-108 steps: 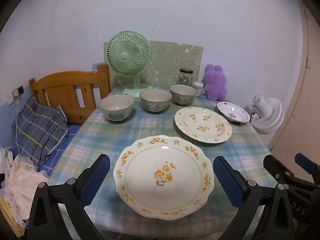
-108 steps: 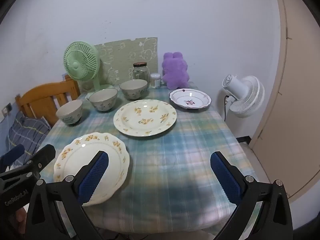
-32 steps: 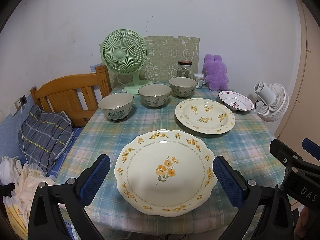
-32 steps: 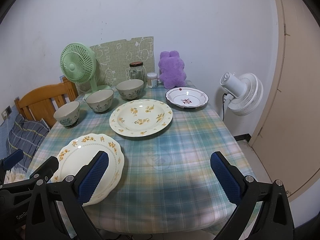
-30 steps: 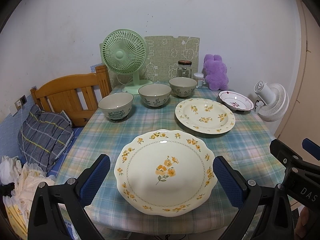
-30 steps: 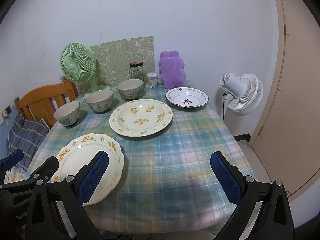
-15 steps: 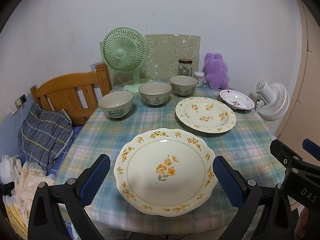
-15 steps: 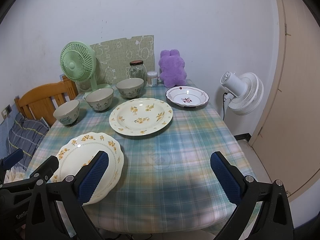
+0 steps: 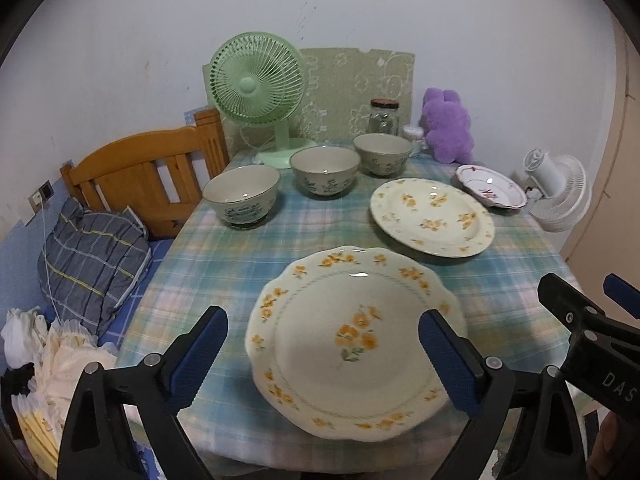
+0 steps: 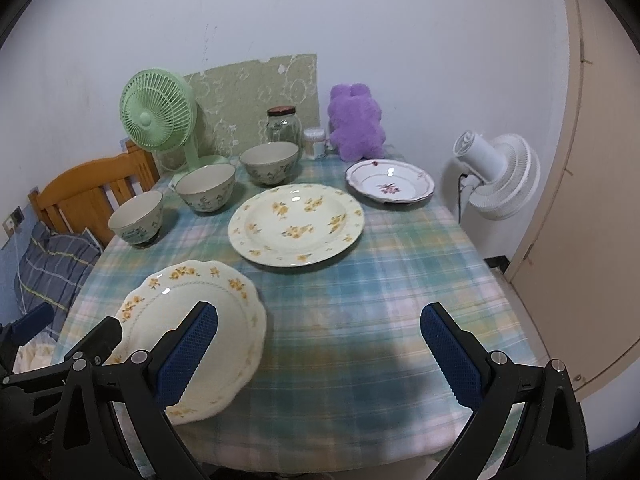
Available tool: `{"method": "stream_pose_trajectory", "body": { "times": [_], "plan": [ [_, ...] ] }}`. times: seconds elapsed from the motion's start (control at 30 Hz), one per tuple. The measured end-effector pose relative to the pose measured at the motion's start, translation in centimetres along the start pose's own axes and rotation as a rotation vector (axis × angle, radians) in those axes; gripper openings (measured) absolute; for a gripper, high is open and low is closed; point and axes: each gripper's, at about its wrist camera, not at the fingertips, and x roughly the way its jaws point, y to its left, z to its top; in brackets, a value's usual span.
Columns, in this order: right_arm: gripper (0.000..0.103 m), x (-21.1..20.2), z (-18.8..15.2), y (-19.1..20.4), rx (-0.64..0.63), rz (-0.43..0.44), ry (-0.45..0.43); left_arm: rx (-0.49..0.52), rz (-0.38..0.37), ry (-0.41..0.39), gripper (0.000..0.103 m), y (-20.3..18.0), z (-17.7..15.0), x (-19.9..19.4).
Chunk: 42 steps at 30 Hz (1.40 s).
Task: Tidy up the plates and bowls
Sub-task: 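Grasp the rim of the scalloped yellow-flower plate with the left tool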
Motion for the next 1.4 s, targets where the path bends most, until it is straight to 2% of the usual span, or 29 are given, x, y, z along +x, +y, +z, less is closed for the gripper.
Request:
{"method": "stream_pose_trajectory", "body": {
  "times": [0.43, 0.7, 0.9, 1.0, 1.3, 1.4],
  "plan": [
    [0.099, 6.6, 1.8, 5.1, -0.006, -0.01, 0.146, 0.044, -0.024, 0.152, 0.085, 3.4, 2.3, 7.1],
    [0.094, 10.8, 0.1, 7.2, 0.015, -0.035, 0.28, 0.055, -0.06, 0.29, 0.077, 4.5, 1.0, 11.2],
    [0.091, 12.5, -0.7, 7.5, 0.01, -0.057, 0.365, 0.062, -0.087, 0.355, 0.074, 4.1, 0.4, 13.3],
    [0.085, 13.4, -1.2, 7.4, 0.017, -0.055, 0.404, 0.074, -0.103, 0.38, 0.069, 3.7, 0.1, 14.1],
    [0.07, 15.9, -1.3, 8.1, 0.024, -0.023, 0.488, 0.076, -0.119, 0.398, 0.069, 3.7, 0.0, 14.9],
    [0.07, 16.1, -1.2, 8.1, 0.033, -0.033, 0.483, 0.075, -0.132, 0.405, 0.069, 3.7, 0.2, 15.2]
  ]
}}
